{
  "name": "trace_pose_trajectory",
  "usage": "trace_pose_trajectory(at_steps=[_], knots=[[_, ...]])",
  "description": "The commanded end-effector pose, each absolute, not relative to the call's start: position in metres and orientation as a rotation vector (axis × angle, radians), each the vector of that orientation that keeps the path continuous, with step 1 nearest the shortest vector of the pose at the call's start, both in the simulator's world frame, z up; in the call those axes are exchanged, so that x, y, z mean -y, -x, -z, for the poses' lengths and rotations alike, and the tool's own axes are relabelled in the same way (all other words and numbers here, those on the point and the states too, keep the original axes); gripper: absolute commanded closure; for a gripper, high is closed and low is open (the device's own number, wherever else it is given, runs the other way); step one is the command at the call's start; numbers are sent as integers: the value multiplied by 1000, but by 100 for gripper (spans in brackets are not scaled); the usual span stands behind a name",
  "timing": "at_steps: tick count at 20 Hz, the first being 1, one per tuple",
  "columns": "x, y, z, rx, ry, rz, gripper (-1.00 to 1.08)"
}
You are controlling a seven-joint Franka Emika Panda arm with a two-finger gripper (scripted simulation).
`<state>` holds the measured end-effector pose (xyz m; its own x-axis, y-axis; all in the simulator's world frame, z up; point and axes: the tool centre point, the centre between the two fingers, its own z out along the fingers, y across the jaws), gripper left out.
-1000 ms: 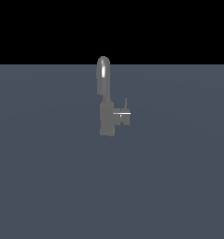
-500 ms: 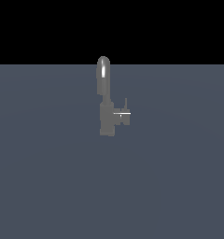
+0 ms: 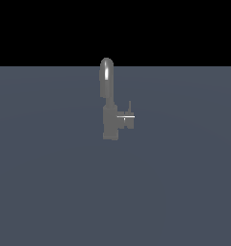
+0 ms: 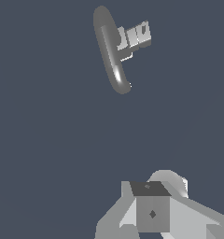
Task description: Turn on the faucet by rotating a designated handle.
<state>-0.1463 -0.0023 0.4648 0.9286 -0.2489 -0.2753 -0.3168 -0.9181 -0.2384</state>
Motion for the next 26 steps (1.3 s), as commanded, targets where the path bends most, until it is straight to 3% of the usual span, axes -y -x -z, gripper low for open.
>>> trace_pose_trajectory(at_steps=[1, 26], knots=[[4, 131, -459, -466, 2759, -393, 108], [37, -3, -363, -861, 2182, -800, 108]])
